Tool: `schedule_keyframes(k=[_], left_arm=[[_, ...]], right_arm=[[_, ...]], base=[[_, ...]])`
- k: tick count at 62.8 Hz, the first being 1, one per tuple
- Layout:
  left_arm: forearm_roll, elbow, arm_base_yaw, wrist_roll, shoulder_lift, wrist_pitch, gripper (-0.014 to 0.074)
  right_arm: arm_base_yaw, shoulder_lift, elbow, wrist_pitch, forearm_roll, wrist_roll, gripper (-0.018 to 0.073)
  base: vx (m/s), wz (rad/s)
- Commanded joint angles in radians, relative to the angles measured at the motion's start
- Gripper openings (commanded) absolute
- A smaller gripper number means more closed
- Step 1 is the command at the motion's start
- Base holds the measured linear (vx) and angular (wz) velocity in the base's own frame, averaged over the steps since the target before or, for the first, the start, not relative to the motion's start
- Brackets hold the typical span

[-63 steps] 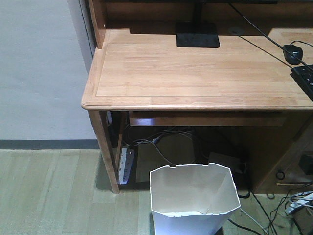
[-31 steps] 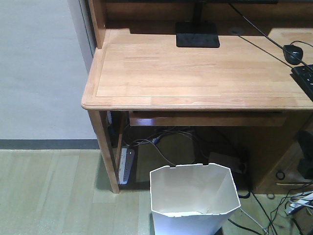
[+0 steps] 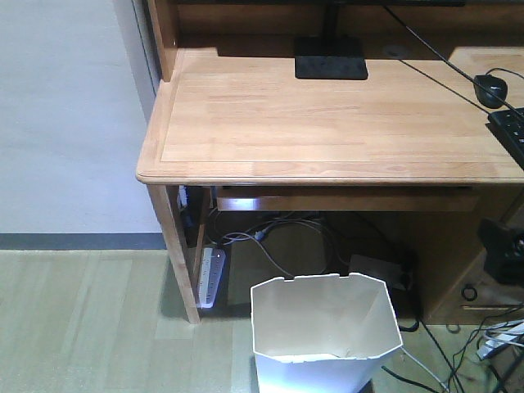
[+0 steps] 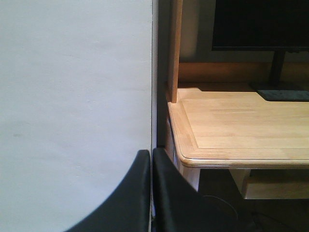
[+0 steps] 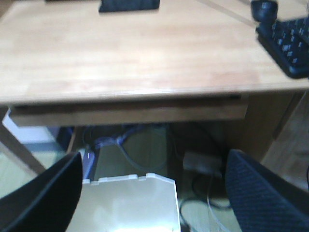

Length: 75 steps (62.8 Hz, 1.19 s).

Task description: Move trash bin to bedside with robot

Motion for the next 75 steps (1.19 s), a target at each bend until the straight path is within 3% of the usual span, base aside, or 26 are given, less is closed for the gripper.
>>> schedule_keyframes(k=[1, 11, 26, 36, 50, 61, 75], left_arm=[[-0.003, 0.028, -0.003, -0.009, -0.01, -0.078, -0.0006], [-0.003, 0.028, -0.003, -0.009, -0.01, -0.078, -0.0006], [-0.003, 0.028, -0.003, -0.009, -0.01, -0.078, -0.0006], [-0.003, 0.028, -0.003, -0.009, -0.01, -0.078, -0.0006], [-0.003, 0.028, -0.003, -0.009, -0.01, -0.078, -0.0006], [-0.003, 0.028, -0.003, -0.009, -0.01, -0.078, -0.0006], [-0.003, 0.028, -0.003, -0.009, -0.01, -0.078, -0.0006]], right_arm=[[0.001, 0.117, -0.103, -0.016, 0.008, -0.014, 0.058], [0.001, 0.327, -0.207, 0.027, 0.003, -0.014, 0.058], [-0.003, 0.593, -0.309, 0.014, 0.003, -0.113, 0.058], [-0.064, 0.769, -0.367, 0.016, 0.028, -0.177, 0.058], [-0.131, 0.978, -0.414, -0.049, 0.165, -0.405, 0.058], [-0.155, 1.175, -0.461, -0.101, 0.214, -0.568, 0.058], [-0.167, 1.433, -0.542, -0.151, 0.298, -0.663, 0.058]], base=[[0.0, 0.0], [0.0, 0.0], [0.0, 0.0], [0.0, 0.0], [0.0, 0.0], [0.0, 0.0], [0.0, 0.0]])
